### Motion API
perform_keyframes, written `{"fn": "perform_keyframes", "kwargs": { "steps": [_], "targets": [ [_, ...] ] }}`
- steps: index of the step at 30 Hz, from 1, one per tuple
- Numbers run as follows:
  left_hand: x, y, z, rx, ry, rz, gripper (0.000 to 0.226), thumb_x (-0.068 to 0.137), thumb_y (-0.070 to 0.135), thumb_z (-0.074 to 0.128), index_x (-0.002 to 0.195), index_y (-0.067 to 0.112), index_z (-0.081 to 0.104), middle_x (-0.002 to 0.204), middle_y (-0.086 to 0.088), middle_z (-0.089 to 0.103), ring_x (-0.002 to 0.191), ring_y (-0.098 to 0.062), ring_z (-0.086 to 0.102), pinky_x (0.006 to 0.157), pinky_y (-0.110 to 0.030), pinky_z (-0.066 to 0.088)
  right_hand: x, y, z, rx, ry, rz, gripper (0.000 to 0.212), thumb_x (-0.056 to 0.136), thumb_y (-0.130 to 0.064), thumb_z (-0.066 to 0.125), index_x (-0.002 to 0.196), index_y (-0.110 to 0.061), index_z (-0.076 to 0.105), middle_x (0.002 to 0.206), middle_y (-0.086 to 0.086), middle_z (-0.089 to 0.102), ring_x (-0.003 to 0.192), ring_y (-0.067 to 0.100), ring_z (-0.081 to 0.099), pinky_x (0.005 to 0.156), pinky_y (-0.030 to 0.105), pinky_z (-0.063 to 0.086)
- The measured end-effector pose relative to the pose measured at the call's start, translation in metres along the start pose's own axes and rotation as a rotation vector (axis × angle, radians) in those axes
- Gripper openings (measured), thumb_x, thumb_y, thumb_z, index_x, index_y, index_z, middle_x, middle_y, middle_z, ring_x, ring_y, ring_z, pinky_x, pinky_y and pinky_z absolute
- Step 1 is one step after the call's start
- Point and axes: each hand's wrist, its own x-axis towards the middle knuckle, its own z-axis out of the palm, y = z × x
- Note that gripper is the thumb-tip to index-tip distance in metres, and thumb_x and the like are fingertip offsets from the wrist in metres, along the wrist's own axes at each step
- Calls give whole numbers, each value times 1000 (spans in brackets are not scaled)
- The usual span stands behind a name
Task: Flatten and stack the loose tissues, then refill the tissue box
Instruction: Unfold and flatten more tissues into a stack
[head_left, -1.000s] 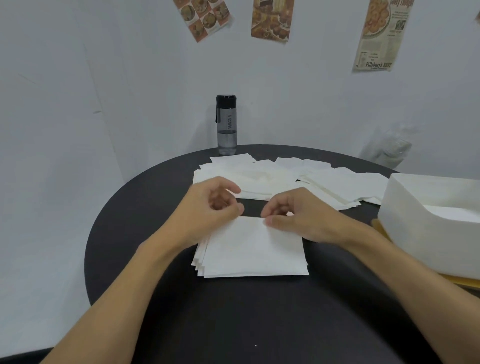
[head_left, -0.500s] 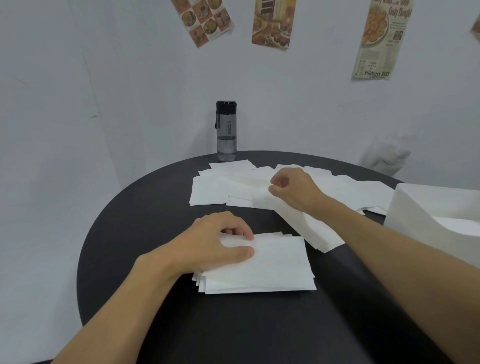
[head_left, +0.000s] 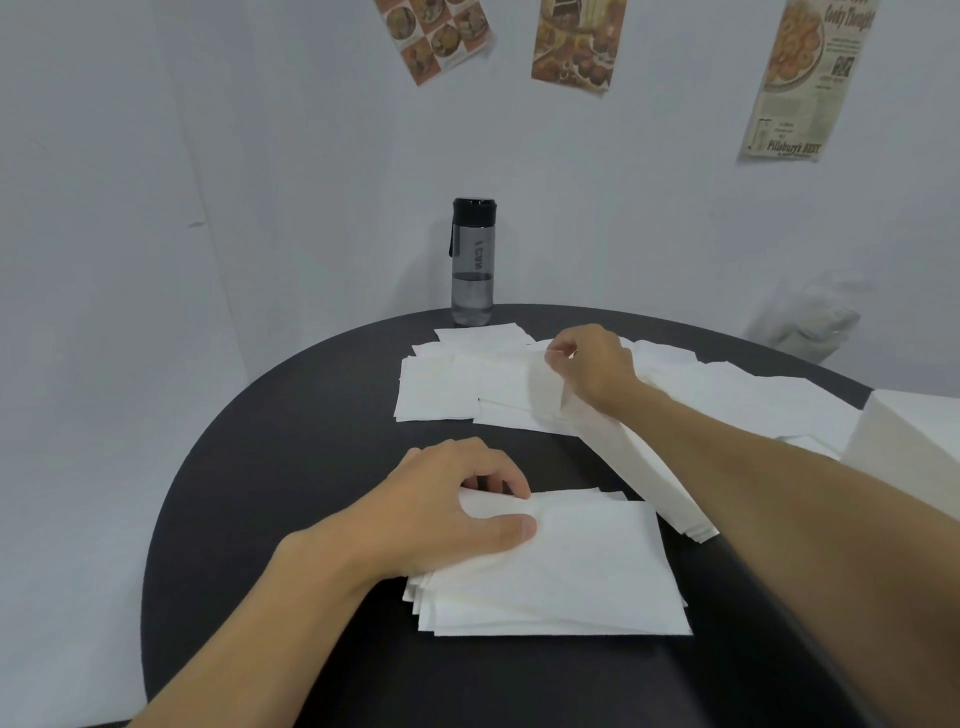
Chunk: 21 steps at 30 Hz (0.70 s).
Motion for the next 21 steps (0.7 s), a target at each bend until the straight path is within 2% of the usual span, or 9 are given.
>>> {"fn": "perform_keyframes", "kwargs": {
  "steps": [4,6,9,11,13,15,18,21],
  "targets": [
    [-2,1,-1,7,2,-1,32,70,65,63,98,47,64,100,17,62,95,3,53,99,-34,41,0,-2,-14,141,101,14,18,94,-14,56,85,-13,71,83,-3,68,85,22,64,84,42,54],
    [-2,0,-1,9,6,0,29,72,63,65,97,47,64,100,17,62,94,2,53,98,-33,41,-4,-7,-24,229,158,-5,16,95,-13,56,86,-12,70,82,0,68,79,19,64,76,34,56],
    [-2,1,0,13,6,-6,31,70,65,64,95,47,64,99,18,62,93,2,54,97,-33,44,-18,-18,-42,311,229,-40,15,98,-11,52,93,-12,67,80,-3,63,68,6,55,57,7,41],
    [-2,1,1,12,30,-9,35,67,67,62,94,45,66,99,19,63,93,1,55,95,-33,47,-31,-23,-52,355,266,-73,16,99,-10,49,93,-13,64,76,-5,58,62,4,49,51,5,35],
    [-2,1,0,-14,123,-6,32,72,64,63,97,44,66,99,19,62,97,-1,56,92,-32,49,-48,-28,-62,410,264,-99,17,98,-10,47,92,-11,63,72,-6,56,56,2,46,50,7,34],
    [-2,2,-2,-80,308,14,24,84,50,68,106,41,64,102,18,60,101,-3,56,87,-27,47,-66,-32,-72,485,250,-102,17,98,-11,48,92,-11,64,67,-7,53,51,1,42,48,8,32],
    [-3,11,-9,-159,578,10,34,91,38,66,123,35,54,115,16,54,106,-3,53,81,-17,40,-95,-35,-85,588,248,-71,16,98,-13,51,90,-14,65,63,-15,54,52,-1,43,49,8,32],
    [-2,19,-14,-307,685,-18,43,93,33,68,130,32,47,126,10,54,108,-7,58,81,-19,46,-121,-36,-95,716,193,-2,18,99,-16,55,85,-20,65,60,-22,55,57,-2,44,53,10,35]
  ]
}}
